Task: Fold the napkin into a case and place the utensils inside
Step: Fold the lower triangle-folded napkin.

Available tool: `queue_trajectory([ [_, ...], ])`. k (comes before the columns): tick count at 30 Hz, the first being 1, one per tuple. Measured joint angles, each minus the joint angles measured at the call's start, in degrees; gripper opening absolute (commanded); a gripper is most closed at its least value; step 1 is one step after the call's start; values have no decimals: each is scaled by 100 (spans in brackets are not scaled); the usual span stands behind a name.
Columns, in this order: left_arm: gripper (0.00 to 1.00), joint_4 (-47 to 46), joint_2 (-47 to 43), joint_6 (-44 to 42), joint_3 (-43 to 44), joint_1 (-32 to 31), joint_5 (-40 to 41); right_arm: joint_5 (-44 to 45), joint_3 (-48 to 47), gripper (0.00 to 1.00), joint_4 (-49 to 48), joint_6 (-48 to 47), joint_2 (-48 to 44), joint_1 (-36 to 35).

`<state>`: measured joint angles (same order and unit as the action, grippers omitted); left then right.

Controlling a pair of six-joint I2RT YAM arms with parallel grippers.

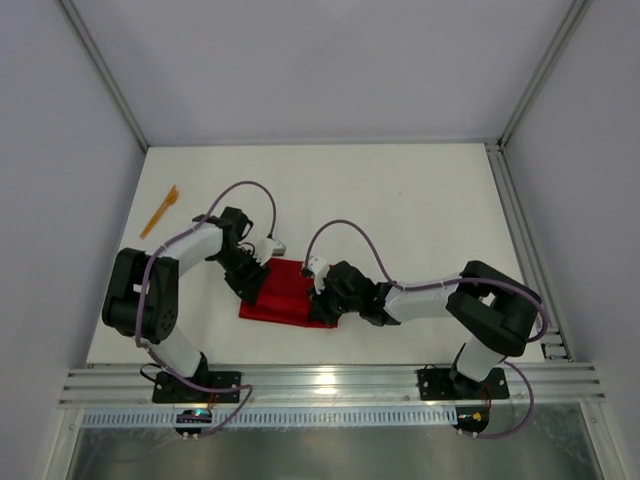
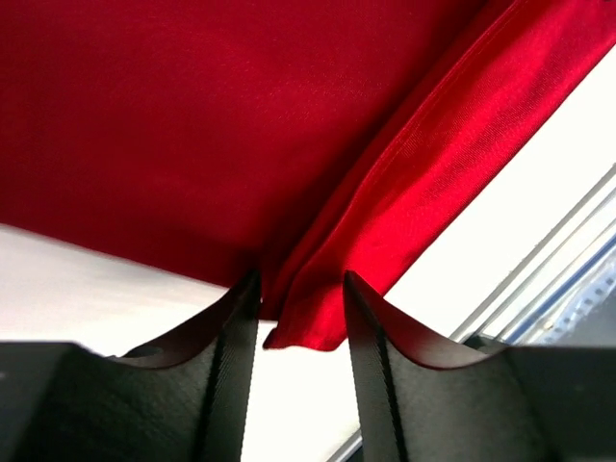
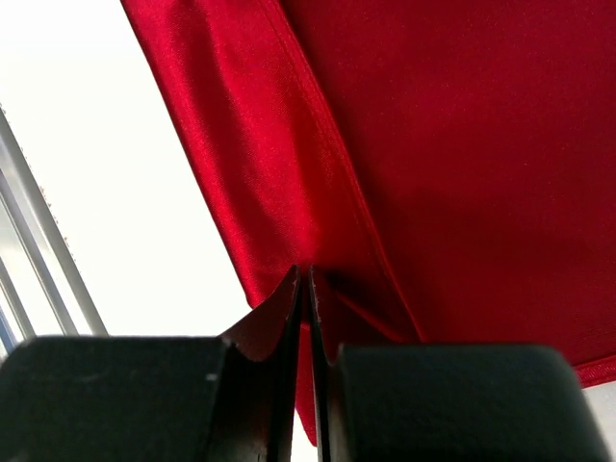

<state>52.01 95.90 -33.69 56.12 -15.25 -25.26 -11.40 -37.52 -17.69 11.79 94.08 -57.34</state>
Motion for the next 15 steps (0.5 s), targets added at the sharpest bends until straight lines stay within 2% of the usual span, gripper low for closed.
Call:
queue_trajectory([
  [4, 47, -76, -581, 179, 0, 0, 122, -146, 2, 9, -87, 131, 46, 68],
  [9, 50, -57, -1784, 223, 33, 0, -26, -208, 11, 9, -85, 203, 46, 72],
  [12, 35, -98, -2374, 229, -35, -24, -70, -214, 13, 9, -92, 227, 46, 74],
  [15, 29, -240, -2533, 236, -402, -286, 57, -229, 17, 9, -92, 254, 44, 81],
])
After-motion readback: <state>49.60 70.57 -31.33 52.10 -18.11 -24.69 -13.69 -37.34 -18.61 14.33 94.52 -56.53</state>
